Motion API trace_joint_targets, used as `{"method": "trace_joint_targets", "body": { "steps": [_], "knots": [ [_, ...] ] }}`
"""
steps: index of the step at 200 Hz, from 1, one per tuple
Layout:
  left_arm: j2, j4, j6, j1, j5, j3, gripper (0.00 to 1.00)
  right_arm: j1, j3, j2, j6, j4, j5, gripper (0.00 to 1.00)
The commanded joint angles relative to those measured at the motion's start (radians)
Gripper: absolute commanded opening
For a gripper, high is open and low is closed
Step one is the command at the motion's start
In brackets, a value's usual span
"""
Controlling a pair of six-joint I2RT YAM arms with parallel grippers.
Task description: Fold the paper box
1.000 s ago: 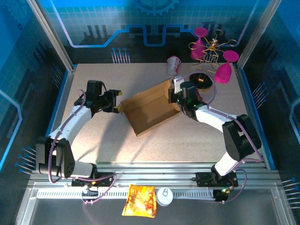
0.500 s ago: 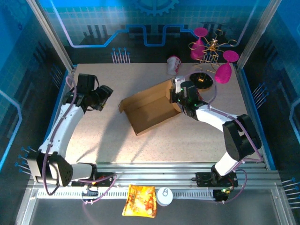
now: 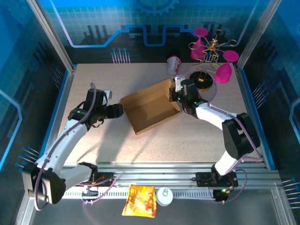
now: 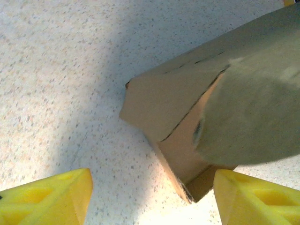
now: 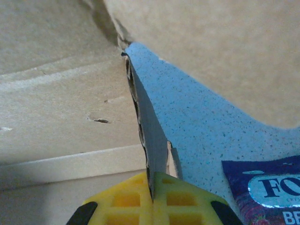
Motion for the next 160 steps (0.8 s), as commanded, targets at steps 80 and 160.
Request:
{"method": "trace_joint_targets", "body": {
  "steps": [80, 160],
  "knots": [
    [0.233, 0.124, 0.068, -0.041, -0.066, 0.132, 0.48, -0.013, 0.03, 0.015, 0.026, -0.01, -0.023, 0.0],
    [0.307, 0.139, -0.118, -0.087, -0.189, 0.182, 0.09, 0.012, 0.003, 0.006, 0.101, 0.047, -0.02, 0.0]
  ]
}}
